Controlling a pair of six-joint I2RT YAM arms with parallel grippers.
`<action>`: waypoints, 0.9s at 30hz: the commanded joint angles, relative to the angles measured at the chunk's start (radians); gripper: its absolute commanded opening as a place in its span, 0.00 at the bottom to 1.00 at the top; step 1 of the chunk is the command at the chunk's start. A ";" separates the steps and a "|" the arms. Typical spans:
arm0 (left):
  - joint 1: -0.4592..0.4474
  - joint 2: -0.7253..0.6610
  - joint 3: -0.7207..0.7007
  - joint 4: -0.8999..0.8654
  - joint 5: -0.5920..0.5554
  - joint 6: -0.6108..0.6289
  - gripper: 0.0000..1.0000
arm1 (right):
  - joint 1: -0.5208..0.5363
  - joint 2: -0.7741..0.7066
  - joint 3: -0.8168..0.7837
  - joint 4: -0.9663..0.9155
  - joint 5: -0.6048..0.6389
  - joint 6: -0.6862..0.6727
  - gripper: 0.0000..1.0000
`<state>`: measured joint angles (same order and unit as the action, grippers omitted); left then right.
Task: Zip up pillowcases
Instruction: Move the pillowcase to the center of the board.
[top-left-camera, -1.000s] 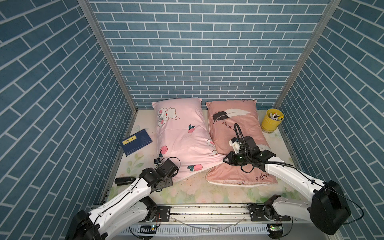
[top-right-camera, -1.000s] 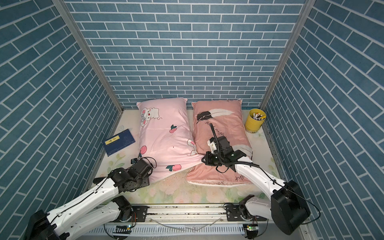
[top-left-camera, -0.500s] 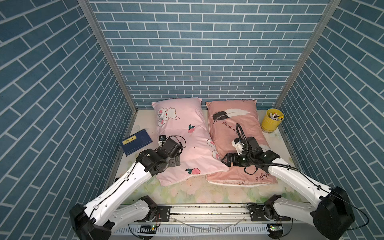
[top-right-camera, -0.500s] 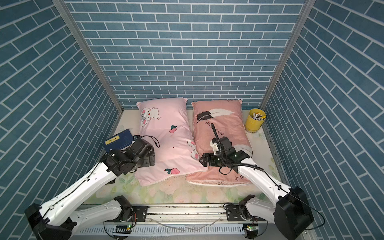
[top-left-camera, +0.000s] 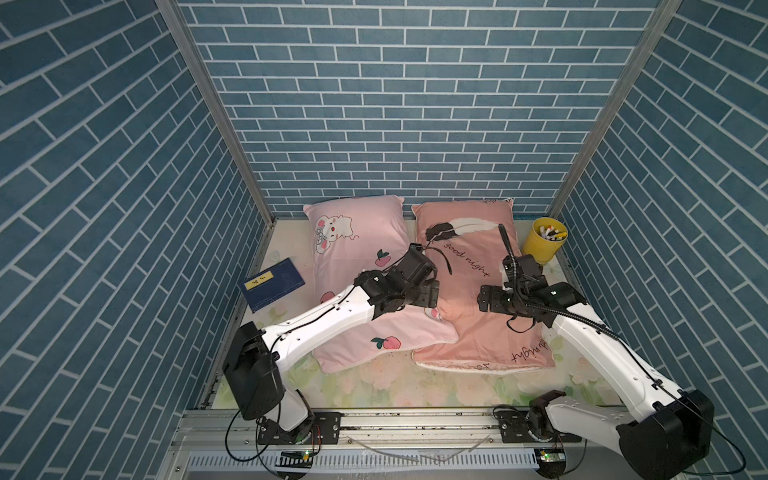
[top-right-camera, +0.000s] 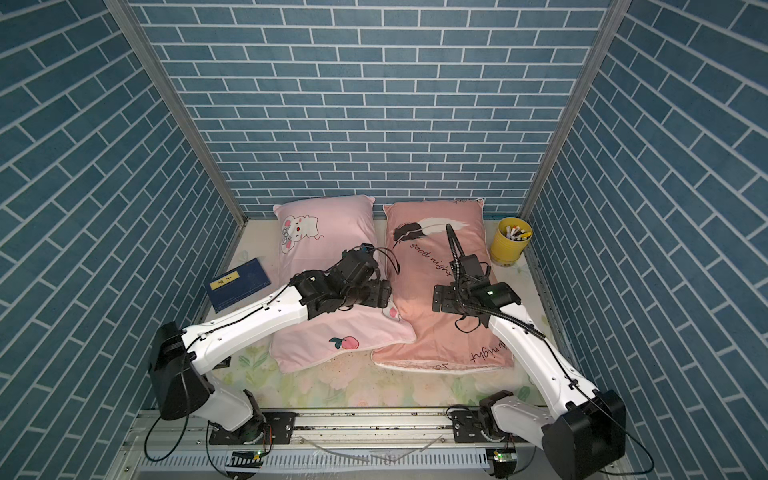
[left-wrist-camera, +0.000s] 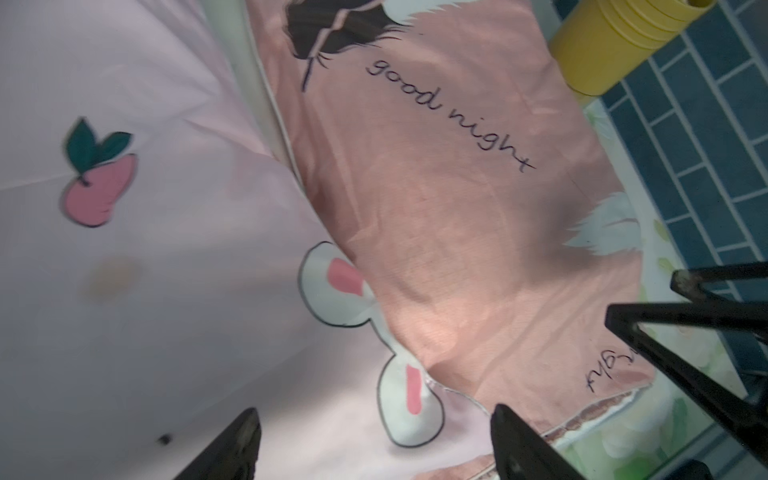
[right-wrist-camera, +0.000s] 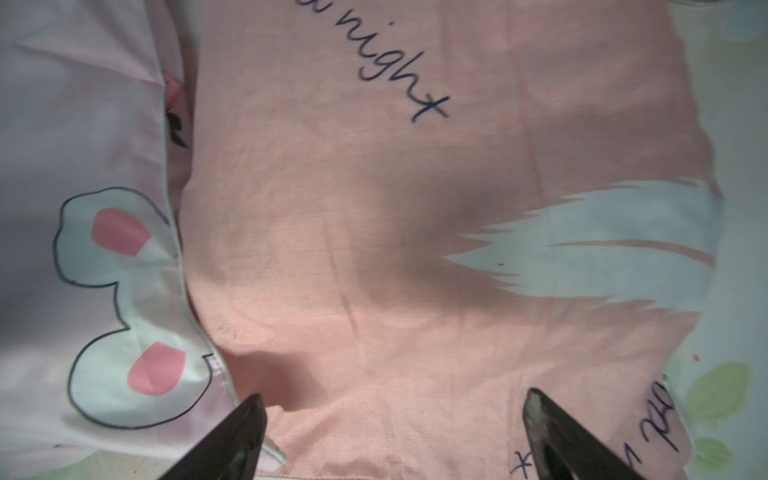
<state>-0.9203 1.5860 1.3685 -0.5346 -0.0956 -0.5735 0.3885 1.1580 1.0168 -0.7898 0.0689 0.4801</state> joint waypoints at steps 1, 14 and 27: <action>-0.029 0.063 -0.026 0.110 0.075 -0.011 0.86 | -0.075 0.034 0.045 -0.066 0.071 -0.032 0.95; 0.010 0.065 -0.261 0.103 0.004 -0.024 0.76 | -0.363 0.154 0.006 0.018 -0.086 -0.090 0.95; 0.165 -0.142 -0.429 0.004 -0.027 -0.048 0.75 | -0.477 0.222 -0.050 0.101 -0.309 -0.147 0.93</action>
<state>-0.7876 1.4673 0.9565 -0.4377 -0.0555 -0.6289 -0.0814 1.3636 1.0058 -0.7052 -0.1566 0.3805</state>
